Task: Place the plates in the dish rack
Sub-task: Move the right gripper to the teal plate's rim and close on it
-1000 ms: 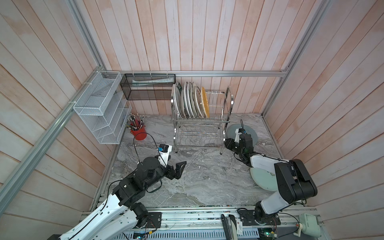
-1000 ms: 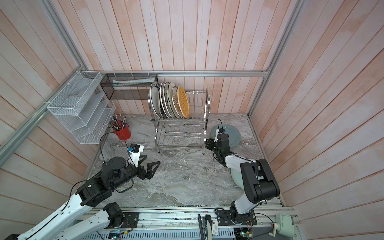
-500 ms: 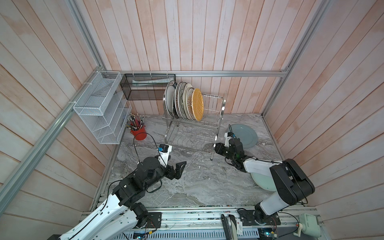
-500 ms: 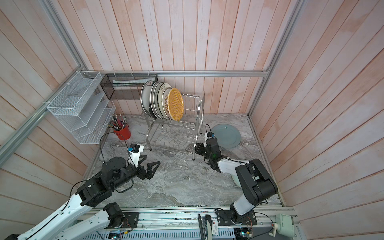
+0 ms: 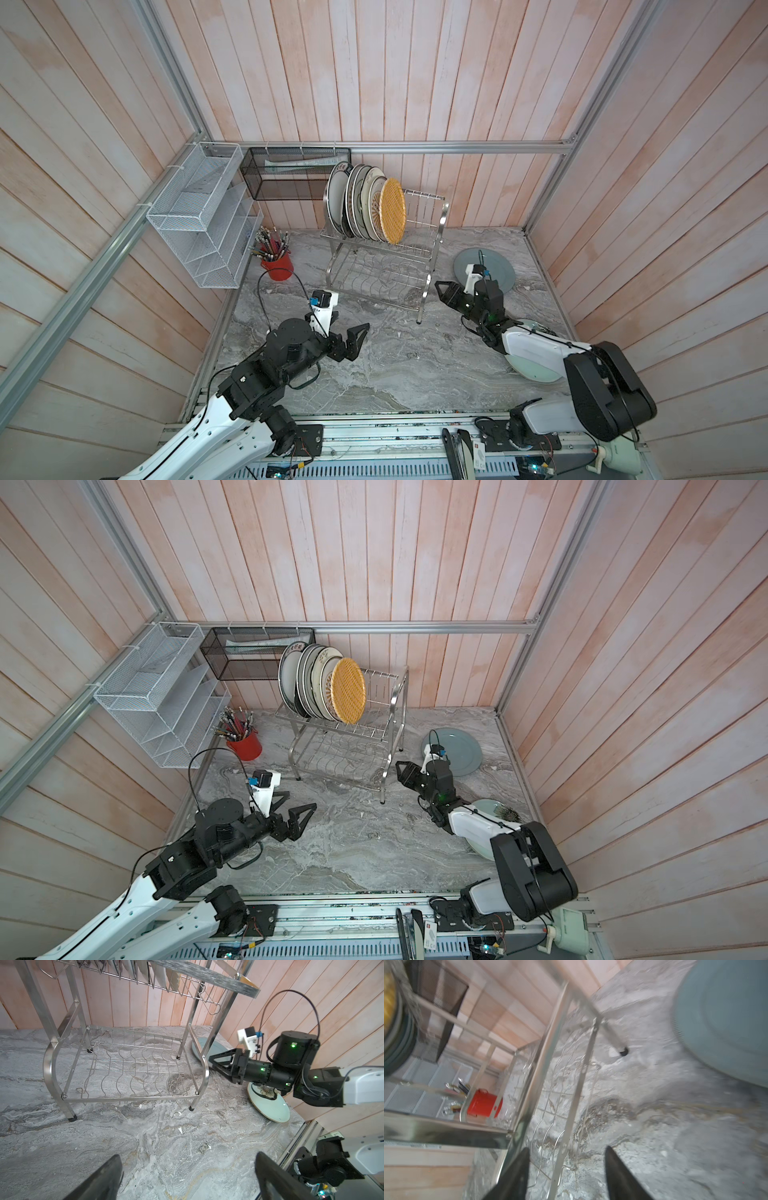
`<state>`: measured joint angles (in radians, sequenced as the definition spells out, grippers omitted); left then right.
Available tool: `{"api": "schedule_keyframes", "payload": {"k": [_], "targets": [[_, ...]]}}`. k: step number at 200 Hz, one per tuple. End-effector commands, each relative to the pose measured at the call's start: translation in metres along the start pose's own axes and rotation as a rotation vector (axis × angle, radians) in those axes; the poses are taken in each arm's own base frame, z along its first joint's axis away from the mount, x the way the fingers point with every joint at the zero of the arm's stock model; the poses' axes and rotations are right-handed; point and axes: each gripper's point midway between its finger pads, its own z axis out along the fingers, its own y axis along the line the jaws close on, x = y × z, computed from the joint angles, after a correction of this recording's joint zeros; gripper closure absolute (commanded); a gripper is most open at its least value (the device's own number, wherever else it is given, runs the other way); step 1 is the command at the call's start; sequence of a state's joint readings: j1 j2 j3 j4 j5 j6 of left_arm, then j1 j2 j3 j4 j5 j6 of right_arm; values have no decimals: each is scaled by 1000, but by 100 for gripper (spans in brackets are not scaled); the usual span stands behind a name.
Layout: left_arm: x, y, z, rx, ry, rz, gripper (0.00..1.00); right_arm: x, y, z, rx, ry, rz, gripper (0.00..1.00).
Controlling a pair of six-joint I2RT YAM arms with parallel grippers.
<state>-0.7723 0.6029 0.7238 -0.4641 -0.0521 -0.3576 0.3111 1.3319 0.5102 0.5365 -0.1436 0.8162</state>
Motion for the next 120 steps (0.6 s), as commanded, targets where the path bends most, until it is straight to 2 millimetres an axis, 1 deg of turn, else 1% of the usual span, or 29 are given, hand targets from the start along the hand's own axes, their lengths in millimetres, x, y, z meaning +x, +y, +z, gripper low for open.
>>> {"api": "schedule_keyframes", "payload": {"k": [1,21,51,58,72,85,100,120], "targets": [[-5,1,-6,1,-38,-33,0,-24,-43,-20,99,-74,128,2],[-6,7,-14,-29,-48,-59,0,-36,-79,-27,166,-81,242,2],[9,33,-20,-159,-18,-90,0,-40,-114,-32,183,-80,387,2],[10,33,-20,-163,-14,-89,0,-41,-122,-33,196,-88,414,2],[9,29,-21,-134,-18,-91,0,-44,-143,-36,239,-106,459,4],[10,26,-22,-115,-25,-91,0,-48,-155,-36,257,-118,477,5],[11,28,-23,-125,-22,-85,0,-50,-168,-32,270,-116,498,6],[11,31,-25,-136,-26,-85,0,-52,-177,-24,252,-85,510,9]]}}
